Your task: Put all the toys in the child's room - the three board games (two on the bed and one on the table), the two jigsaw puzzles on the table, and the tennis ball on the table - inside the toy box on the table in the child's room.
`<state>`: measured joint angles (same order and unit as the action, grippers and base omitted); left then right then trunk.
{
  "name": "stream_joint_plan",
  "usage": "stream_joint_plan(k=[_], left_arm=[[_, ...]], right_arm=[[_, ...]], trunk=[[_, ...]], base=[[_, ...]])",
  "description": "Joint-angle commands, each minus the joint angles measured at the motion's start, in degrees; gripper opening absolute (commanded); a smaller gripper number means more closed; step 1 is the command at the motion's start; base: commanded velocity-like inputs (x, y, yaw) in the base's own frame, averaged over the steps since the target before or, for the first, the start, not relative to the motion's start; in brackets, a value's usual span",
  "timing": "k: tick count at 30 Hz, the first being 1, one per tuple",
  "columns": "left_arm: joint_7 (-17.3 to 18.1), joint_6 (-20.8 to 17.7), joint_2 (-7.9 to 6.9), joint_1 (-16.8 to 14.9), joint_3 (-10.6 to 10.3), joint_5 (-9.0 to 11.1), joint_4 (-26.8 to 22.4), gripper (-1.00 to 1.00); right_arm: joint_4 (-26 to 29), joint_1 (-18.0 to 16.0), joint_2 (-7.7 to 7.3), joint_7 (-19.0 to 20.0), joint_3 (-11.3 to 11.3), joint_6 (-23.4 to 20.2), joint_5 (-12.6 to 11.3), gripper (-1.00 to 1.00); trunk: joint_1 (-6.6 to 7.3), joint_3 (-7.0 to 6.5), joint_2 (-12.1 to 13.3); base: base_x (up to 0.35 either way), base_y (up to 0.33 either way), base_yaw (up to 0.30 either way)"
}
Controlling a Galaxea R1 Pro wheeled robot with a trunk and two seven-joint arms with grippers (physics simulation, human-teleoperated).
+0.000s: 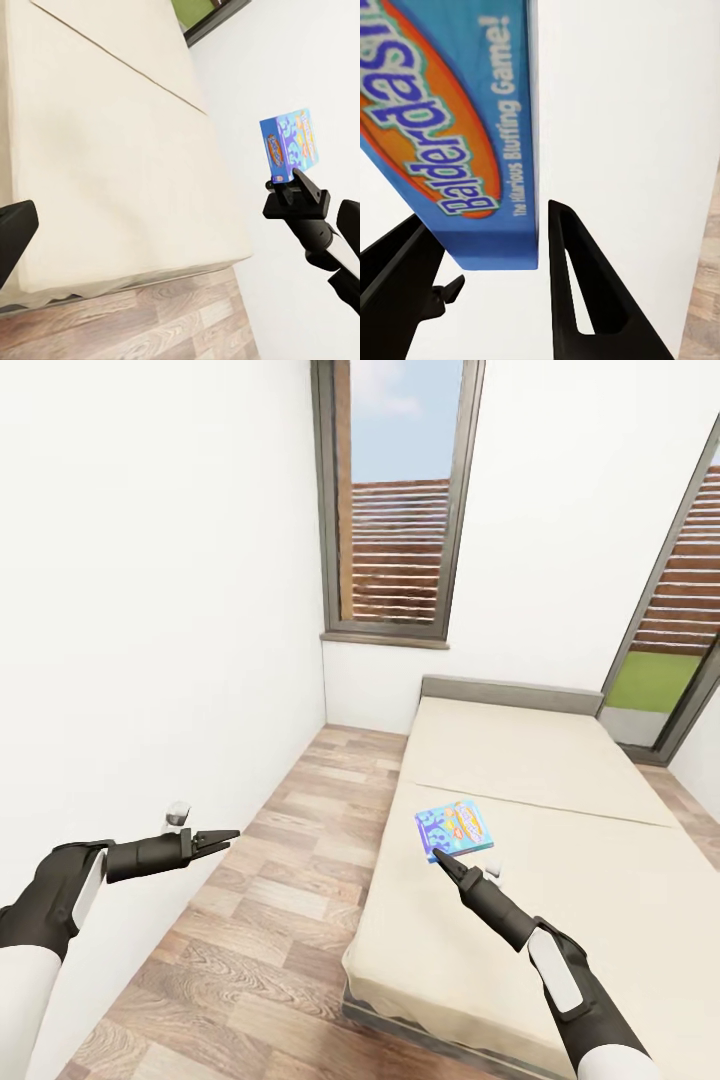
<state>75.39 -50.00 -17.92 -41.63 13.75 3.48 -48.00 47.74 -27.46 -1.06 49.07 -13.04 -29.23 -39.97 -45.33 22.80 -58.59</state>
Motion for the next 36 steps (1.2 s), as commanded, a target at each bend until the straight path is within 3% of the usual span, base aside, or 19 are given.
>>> stream_joint_plan(k=[1, 16, 23, 36], left_arm=[[0.1, -0.54, -0.01, -0.03, 0.0, 0.12, 0.01, 1.0], [-0.07, -0.56, 0.06, -0.01, -0.04, 0.04, 0.01, 1.0], [-0.01, -0.62, 0.01, 0.05, -0.04, 0.05, 0.02, 1.0], [0.02, -0.62, -0.01, 0.05, -0.04, 0.11, 0.02, 1.0]], right_arm=[[-0.02, -0.04, 0.0, 0.06, -0.05, -0.4, -0.28, -1.0], [-0.1, -0.03, 0.02, 0.06, -0.27, -0.21, -0.66, -1.0], [-0.19, 0.03, 0.01, 0.19, -3.86, -0.27, -0.76, -1.0], [-0.19, -0.01, 0.08, 0.15, -4.28, -0.3, -0.4, -1.0]], trunk=[[0.22, -0.12, 0.37], [3.52, -2.81, 6.39], [5.05, -4.07, 9.2], [7.91, -6.82, 14.41]], base=[[0.0, 0.0, 0.0], [0.0, 0.0, 0.0], [0.0, 0.0, 0.0], [0.0, 0.0, -0.089]])
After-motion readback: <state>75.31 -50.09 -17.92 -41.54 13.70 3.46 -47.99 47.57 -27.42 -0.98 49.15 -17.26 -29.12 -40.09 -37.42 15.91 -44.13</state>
